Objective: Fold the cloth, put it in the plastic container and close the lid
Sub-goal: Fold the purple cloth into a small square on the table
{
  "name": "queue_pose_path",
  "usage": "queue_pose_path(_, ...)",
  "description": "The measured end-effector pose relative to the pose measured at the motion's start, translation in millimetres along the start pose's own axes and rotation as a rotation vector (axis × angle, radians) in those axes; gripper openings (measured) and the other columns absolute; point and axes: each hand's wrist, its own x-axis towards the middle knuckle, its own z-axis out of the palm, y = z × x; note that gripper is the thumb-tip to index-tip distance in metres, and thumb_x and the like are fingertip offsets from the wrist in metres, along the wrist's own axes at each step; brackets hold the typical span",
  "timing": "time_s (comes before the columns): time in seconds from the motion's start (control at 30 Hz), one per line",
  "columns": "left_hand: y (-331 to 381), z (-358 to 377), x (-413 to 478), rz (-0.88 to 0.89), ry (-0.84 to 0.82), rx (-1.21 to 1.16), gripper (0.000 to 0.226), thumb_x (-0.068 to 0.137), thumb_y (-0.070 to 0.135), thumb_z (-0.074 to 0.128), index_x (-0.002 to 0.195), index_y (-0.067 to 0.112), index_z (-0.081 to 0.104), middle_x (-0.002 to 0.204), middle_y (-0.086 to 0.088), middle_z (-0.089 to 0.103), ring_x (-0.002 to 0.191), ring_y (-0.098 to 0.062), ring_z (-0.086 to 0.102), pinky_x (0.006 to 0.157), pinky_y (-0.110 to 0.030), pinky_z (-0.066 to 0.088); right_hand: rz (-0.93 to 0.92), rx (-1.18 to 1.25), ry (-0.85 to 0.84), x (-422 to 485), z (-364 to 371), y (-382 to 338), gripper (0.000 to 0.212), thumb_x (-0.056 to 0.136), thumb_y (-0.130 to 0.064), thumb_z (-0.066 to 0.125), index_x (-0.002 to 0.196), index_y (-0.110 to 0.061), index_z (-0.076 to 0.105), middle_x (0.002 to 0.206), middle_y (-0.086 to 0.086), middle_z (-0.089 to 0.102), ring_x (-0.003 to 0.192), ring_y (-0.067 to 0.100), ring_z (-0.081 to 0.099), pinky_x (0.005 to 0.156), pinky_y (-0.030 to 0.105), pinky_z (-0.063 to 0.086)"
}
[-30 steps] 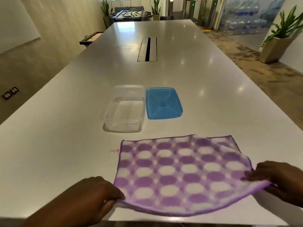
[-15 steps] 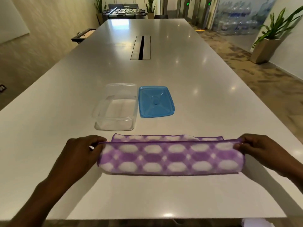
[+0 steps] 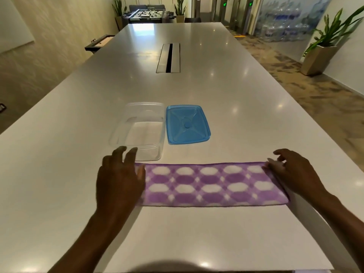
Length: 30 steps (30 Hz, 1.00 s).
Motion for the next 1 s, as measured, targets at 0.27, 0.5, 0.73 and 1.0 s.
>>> queue_pose_path(0.27, 71.5, 46.5, -26.5, 0.361, -0.294, -0.382, 0.043, 0.097, 0.026, 0.043, 0.138, 0.017, 0.045, 0.151, -0.007, 0.037, 0.137, -0.023, 0.037, 0.113, -0.038, 0.032, -0.506, 0.045, 0.022, -54.4, 35.2, -95.7, 0.065, 0.087, -0.057, 0.045, 0.126, -0.007, 0.060, 0.134, 0.020, 0.055, 0.122, 0.037, 0.052, 0.103, 0.041, 0.042)
queue_pose_path(0.5, 42.3, 79.8, -23.3, 0.341, -0.547, -0.108, 0.077, 0.083, 0.073, 0.008, 0.150, 0.034, 0.000, 0.157, 0.007, -0.014, 0.147, -0.015, -0.010, 0.117, -0.037, -0.006, -0.432, -0.274, -0.321, -60.4, 69.3, -67.5, 0.086, 0.081, -0.077, -0.001, 0.154, -0.032, -0.002, 0.158, -0.011, -0.016, 0.149, 0.014, -0.012, 0.121, 0.041, -0.008)
queue_pose_path(0.73, 6.6, 67.6, -36.1, 0.228, -0.534, -0.074, 0.088, 0.069, 0.087, -0.008, 0.146, 0.044, -0.009, 0.158, 0.007, -0.015, 0.146, -0.017, -0.014, 0.119, -0.044, -0.006, -0.232, -0.349, -0.309, -37.6, 46.7, -1.5, 0.094, 0.072, -0.084, -0.012, 0.152, -0.035, -0.009, 0.158, -0.013, -0.018, 0.149, 0.011, -0.013, 0.120, 0.044, -0.003)
queue_pose_path(1.0, 3.4, 54.4, -33.4, 0.117, -0.426, -0.109, 0.078, 0.082, 0.075, 0.006, 0.141, 0.033, 0.038, 0.156, 0.000, 0.026, 0.145, -0.023, 0.021, 0.118, -0.043, 0.014, -0.191, -0.301, -0.052, -39.0, 43.6, -4.5, 0.074, 0.084, -0.065, 0.027, 0.136, -0.017, 0.049, 0.146, 0.014, 0.047, 0.134, 0.030, 0.043, 0.102, 0.048, 0.040)
